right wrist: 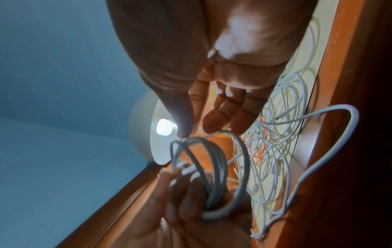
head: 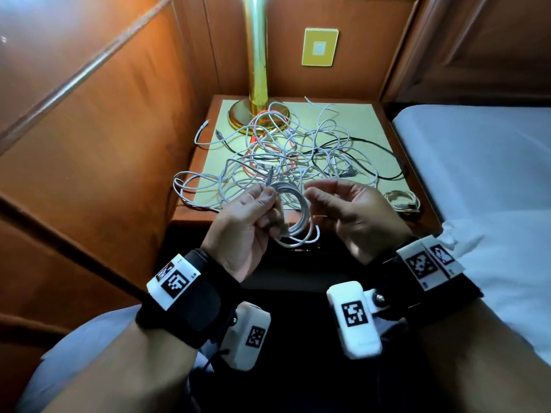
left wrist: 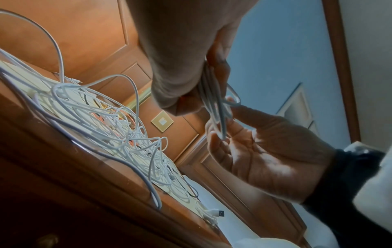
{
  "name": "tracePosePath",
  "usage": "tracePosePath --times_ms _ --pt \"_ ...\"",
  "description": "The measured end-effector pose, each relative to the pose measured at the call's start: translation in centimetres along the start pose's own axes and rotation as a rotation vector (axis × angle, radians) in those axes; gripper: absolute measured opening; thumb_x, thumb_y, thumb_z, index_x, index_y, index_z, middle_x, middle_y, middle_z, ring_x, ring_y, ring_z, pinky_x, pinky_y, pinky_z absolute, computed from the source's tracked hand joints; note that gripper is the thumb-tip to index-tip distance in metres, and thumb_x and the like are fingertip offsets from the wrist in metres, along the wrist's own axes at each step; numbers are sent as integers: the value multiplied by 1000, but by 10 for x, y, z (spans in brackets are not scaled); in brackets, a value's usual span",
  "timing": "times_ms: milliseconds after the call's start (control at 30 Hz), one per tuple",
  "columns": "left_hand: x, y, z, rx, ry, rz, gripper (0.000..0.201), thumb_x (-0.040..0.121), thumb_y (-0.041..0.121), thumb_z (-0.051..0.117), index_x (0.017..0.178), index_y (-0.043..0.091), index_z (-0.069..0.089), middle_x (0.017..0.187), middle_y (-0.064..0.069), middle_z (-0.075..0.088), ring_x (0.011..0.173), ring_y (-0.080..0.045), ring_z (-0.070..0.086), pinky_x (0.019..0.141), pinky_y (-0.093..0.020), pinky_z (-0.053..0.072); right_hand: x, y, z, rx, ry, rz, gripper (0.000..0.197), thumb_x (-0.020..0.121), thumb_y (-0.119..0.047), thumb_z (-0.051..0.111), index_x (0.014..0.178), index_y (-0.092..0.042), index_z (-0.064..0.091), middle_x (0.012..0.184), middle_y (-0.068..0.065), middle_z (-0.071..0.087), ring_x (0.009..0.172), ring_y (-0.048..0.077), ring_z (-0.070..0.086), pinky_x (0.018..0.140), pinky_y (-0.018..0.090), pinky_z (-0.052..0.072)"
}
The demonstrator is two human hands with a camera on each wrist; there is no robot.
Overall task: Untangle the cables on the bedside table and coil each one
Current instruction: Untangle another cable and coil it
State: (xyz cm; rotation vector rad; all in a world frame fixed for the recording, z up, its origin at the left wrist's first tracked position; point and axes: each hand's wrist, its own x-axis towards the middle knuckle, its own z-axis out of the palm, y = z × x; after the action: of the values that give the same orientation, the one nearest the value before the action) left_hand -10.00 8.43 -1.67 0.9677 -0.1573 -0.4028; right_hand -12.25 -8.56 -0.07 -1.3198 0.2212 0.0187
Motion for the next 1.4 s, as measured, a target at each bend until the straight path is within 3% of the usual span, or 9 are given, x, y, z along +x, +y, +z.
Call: tracePosePath --times_ms 200,367,467,700,833,1033,1200,1300,1400 --pt "2 2 -2 -52 24 37 13 91 19 50 82 13 43 55 5 33 55 -11 29 54 -21 35 -3 4 14 80 35 -5 12 85 -11 71 93 -2 71 70 2 69 62 11 64 56 22 52" --pt "4 0 -1 -61 44 63 20 92 19 51 72 16 49 58 1 31 57 -15 29 56 -23 39 -5 3 13 18 -46 -5 25 75 -27 75 87 -5 75 81 8 74 83 23 72 79 39 58" --pt "4 0 0 -49 71 59 18 91 19 53 73 15 51 60 -1 32 58 -15 33 56 -24 40 -4 6 12 -213 4 -72 26 94 -32 64 92 -9 77 92 11 77 91 25 73 74 38 57" --pt "3 9 0 -113 70 69 15 90 20 50 78 11 47 57 2 31 54 -14 32 55 -24 40 -1 8 10 -345 30 -61 24 105 -30 47 111 -15 65 69 1 61 53 8 48 59 21 39" --pt "2 11 1 -152 30 47 16 90 20 50 79 10 47 59 1 28 55 -16 29 57 -26 36 -4 7 13 -281 82 65 35 101 -45 48 99 -14 63 57 -3 46 44 8 39 47 25 32" --pt "0 9 5 -168 -3 38 16 91 17 49 77 9 48 55 2 30 51 -14 30 51 -23 43 0 2 10 -101 37 260 47 98 -44 36 129 -16 59 61 -5 42 52 10 30 51 28 23" --pt "0 9 6 -162 -31 26 14 91 17 49 80 10 45 54 4 32 53 -11 29 50 -21 38 -5 -1 10 -197 -107 319 101 67 -87 33 148 -28 41 71 -5 38 60 10 27 56 31 20" --pt "-1 9 6 -167 -27 22 14 91 16 49 80 8 47 54 3 33 51 -10 32 49 -20 39 1 6 9 -132 -30 287 78 75 -65 36 139 -23 53 67 -6 40 57 11 28 54 31 21" --pt "-1 9 5 -163 -39 21 13 91 15 49 80 7 49 54 3 34 51 -9 31 50 -20 39 3 11 11 -90 56 226 34 93 -44 48 107 -21 68 60 -8 39 53 10 27 50 28 19"
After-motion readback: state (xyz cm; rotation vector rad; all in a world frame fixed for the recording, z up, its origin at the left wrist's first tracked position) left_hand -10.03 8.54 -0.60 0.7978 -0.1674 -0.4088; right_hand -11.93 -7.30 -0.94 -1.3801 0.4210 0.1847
